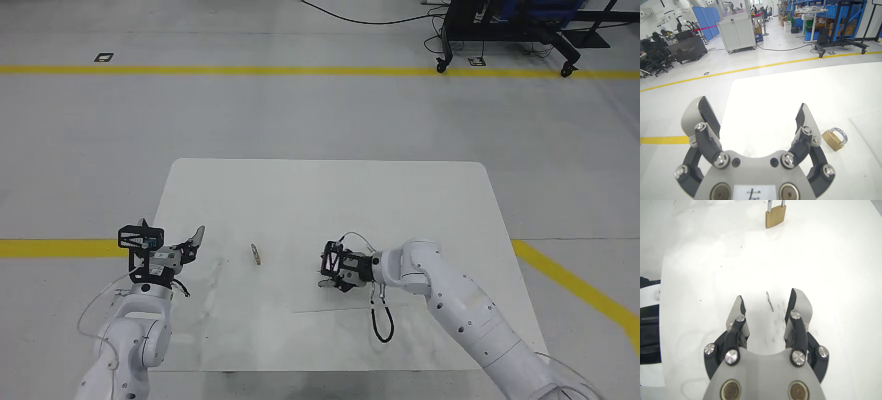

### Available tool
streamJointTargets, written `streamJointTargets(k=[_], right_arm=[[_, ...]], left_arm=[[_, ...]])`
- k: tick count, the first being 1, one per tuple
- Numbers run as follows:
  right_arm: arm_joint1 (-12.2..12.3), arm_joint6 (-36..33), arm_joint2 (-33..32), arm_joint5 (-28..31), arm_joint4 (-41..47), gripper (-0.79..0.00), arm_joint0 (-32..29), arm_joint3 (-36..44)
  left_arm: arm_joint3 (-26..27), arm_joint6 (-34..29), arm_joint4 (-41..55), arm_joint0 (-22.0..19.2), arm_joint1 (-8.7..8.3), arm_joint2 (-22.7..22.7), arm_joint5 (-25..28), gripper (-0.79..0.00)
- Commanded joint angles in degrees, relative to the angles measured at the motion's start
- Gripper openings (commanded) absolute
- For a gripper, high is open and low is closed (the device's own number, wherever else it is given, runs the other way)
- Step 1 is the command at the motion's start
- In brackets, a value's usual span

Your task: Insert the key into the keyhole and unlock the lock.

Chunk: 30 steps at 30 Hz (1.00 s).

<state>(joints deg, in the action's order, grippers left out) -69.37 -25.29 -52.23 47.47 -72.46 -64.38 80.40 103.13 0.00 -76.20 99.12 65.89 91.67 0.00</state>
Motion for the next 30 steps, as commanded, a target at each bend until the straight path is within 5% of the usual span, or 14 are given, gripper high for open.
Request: streamJointTargets(k=[1, 6, 8, 16, 26, 30], right_arm=[[-0.11, 0.12, 0.93, -0.33, -1.5, -0.456, 0.3, 0.02], [-0.42, 0.11, 2.39, -2.57, -3.67, -0.597, 1.05, -0.37], [-0.48, 0.28, 2.71, -2.72, -3.93, -0.776, 1.3, -0.39], [0.29, 4.15, 0.74, -2.78, -5.26, -0.785, 0.32, 1.84], [2.2, 22.27, -6.54, 5.49, 0.43, -0.785, -2.43, -2.1], [2.25, 22.94, -6.82, 5.79, 0.79, -0.785, -2.44, -2.69]], left_arm=[[0.0, 0.0, 0.0, 0.0, 0.0, 0.0, 0.0, 0.0], [0.0, 0.0, 0.0, 0.0, 0.0, 0.0, 0.0, 0.0], [0.0, 0.0, 0.0, 0.0, 0.0, 0.0, 0.0, 0.0], [0.0, 0.0, 0.0, 0.0, 0.0, 0.0, 0.0, 0.0], [0.0, 0.0, 0.0, 0.0, 0.0, 0.0, 0.0, 0.0], [0.0, 0.0, 0.0, 0.0, 0.0, 0.0, 0.0, 0.0]])
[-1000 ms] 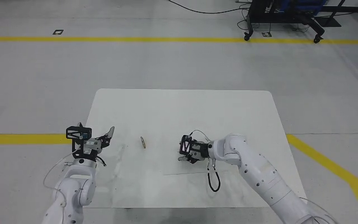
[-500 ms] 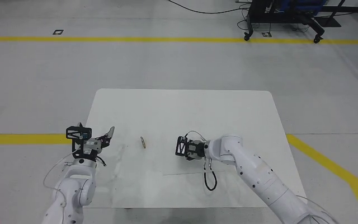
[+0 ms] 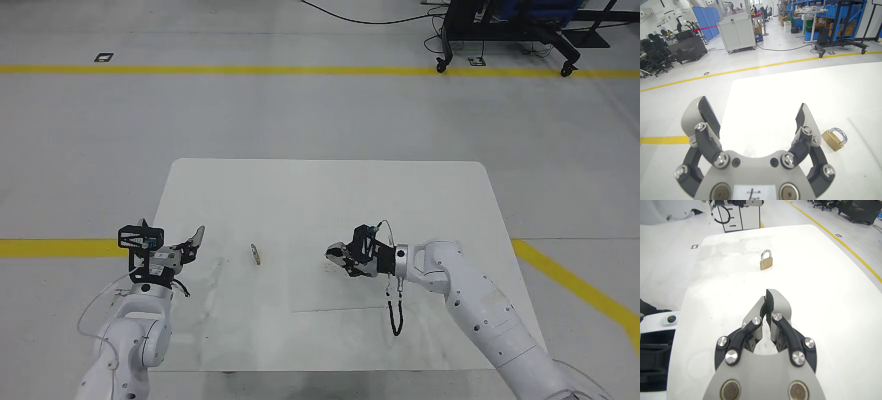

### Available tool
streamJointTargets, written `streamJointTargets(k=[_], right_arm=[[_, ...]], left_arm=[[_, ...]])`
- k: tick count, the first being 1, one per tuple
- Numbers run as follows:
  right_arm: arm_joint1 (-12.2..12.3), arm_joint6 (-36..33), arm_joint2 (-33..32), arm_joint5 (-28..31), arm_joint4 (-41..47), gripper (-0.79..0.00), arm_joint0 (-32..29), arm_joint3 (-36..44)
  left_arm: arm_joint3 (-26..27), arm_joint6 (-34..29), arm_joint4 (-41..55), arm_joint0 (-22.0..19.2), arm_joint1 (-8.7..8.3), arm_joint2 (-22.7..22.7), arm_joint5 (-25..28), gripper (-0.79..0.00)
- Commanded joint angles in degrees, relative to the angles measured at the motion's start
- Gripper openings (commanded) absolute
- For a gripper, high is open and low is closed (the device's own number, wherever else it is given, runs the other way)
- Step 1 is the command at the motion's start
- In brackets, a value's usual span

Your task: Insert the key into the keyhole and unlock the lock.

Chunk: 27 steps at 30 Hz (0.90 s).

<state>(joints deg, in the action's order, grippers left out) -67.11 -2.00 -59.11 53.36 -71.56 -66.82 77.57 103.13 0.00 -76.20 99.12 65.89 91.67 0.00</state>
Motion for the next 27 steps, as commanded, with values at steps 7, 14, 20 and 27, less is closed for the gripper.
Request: streamJointTargets(k=[7, 14, 20, 27], right_arm=[[-0.07, 0.47, 0.1, -0.39, 0.68, -0.785, -0.28, 0.41], [-1.09, 10.82, 1.25, 4.64, 12.65, -0.785, 2.62, -2.7], [-1.15, 8.79, 2.51, 4.64, 14.35, -0.785, 4.26, -3.65], [-1.22, 8.89, 2.77, 4.53, 15.41, -0.785, 3.64, -4.22]], left_arm=[[0.0, 0.0, 0.0, 0.0, 0.0, 0.0, 0.0, 0.0], [0.0, 0.0, 0.0, 0.0, 0.0, 0.0, 0.0, 0.0], [0.0, 0.0, 0.0, 0.0, 0.0, 0.0, 0.0, 0.0], [2.53, 2.1, 15.48, 1.76, 0.41, 1.59, 7.29, 0.0]])
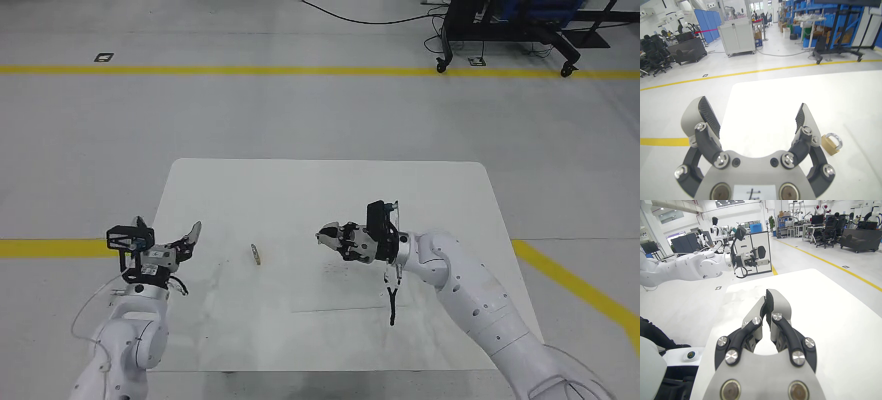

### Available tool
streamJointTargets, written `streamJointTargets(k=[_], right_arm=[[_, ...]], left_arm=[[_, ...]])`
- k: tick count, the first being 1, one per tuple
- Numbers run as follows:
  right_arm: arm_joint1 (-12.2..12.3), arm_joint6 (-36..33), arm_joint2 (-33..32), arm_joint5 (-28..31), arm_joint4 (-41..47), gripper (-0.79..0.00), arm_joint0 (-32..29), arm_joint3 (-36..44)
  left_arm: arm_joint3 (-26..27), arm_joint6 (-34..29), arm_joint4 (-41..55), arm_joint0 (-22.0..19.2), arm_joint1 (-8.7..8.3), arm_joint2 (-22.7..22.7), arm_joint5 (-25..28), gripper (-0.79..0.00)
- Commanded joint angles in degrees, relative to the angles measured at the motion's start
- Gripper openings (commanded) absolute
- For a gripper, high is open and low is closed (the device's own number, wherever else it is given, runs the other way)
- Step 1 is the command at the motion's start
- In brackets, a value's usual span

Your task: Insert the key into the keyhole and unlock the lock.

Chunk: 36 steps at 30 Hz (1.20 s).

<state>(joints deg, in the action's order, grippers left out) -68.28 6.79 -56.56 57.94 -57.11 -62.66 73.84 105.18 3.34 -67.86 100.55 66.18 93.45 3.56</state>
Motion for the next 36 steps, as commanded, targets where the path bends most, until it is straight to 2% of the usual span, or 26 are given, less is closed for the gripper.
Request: streamJointTargets(k=[1, 5, 7, 10, 12, 18, 20, 36], right_arm=[[-0.17, 0.23, 0.57, 0.06, 2.8, -0.785, -0.76, -1.38], [-1.26, 0.4, 3.81, 0.06, 10.04, -0.785, 0.42, -3.87], [-1.74, 0.45, 5.55, 0.06, 12.32, -0.785, 1.48, -5.05], [-2.29, 2.35, 7.3, 0.06, 15.11, -0.785, 2.49, -5.93], [-2.42, 4.62, 7.87, 0.06, 16.26, -0.785, 2.47, -5.85], [-1.77, 11.89, 7.9, 0.06, 16.9, -0.785, 1.22, -5.19], [-1.66, 12.54, 7.8, 0.06, 16.59, -0.785, 1.14, -5.22], [-1.66, 12.54, 7.8, 0.06, 16.59, -0.785, 1.14, -5.22]], left_arm=[[0.62, -3.04, 12.16, 0.03, 0.14, -0.01, 6.71, 0.0], [-0.24, -14.93, 34.96, -3.22, 0.25, -2.23, 17.57, 0.0], [-1.37, -21.36, 45.16, -5.65, 0.24, -3.62, 19.89, 0.0], [-3.77, -31.37, 64.17, -9.59, 0.41, -6.48, 19.75, 0.0], [-5.9, -39.23, 73.12, -12.55, 0.26, -7.4, 18.4, 0.0], [-13.04, -56.19, 85.43, -19.05, -0.27, -9.13, 14.15, 0.0], [-14.3, -57.04, 83.53, -20.57, -0.54, -8.64, 13.34, 0.0], [-14.3, -57.04, 83.53, -20.57, -0.54, -8.64, 13.34, 0.0]])
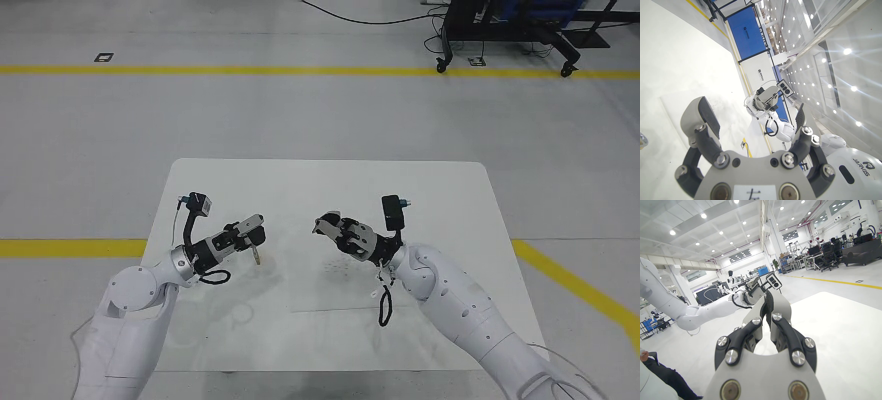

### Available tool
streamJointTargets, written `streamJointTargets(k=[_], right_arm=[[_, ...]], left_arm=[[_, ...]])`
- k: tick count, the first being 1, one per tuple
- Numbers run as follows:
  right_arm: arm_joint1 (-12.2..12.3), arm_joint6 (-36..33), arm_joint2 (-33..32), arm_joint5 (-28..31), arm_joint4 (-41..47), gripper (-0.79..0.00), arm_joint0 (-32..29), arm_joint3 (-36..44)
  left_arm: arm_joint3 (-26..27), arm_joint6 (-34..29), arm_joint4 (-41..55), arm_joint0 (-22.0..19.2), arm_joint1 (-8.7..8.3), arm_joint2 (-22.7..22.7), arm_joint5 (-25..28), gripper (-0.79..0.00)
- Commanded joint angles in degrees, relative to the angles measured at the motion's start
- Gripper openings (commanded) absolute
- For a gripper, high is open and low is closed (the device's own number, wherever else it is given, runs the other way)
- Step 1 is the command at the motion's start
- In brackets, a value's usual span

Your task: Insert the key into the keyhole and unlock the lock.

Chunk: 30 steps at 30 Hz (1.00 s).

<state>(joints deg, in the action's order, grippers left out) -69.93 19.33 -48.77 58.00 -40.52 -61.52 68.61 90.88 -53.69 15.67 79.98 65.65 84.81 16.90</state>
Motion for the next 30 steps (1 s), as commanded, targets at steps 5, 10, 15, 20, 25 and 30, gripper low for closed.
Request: streamJointTargets(k=[5, 10, 15, 20, 25, 30], right_arm=[[0.0, 0.0, 0.0, 0.0, 0.0, -0.785, 0.0, 0.0], [0.0, 0.0, 0.0, 0.0, 0.0, -0.785, 0.0, 0.0], [0.0, 0.0, 0.0, 0.0, 0.0, -0.785, 0.0, 0.0], [0.0, 0.0, 0.0, 0.0, 0.0, -0.785, 0.0, 0.0], [0.0, 0.0, 0.0, 0.0, 0.0, -0.785, 0.0, 0.0], [-0.39, -4.25, 1.33, -0.67, 11.28, -0.785, -1.94, -0.28]], left_arm=[[0.0, -0.01, 0.01, 0.0, 0.0, 0.0, 0.0, 0.0], [0.0, -0.01, 0.01, 0.0, 0.0, 0.0, 0.0, 0.0], [0.0, -0.01, 0.01, 0.0, 0.0, 0.0, 0.0, 0.0], [0.0, -0.01, 0.01, 0.0, 0.0, 0.0, 0.0, 0.0], [0.48, 0.92, -0.44, 0.17, 0.0, -0.02, 0.33, 0.0], [2.15, 1.31, 3.58, 2.07, 0.08, -0.2, 6.68, 0.0]])
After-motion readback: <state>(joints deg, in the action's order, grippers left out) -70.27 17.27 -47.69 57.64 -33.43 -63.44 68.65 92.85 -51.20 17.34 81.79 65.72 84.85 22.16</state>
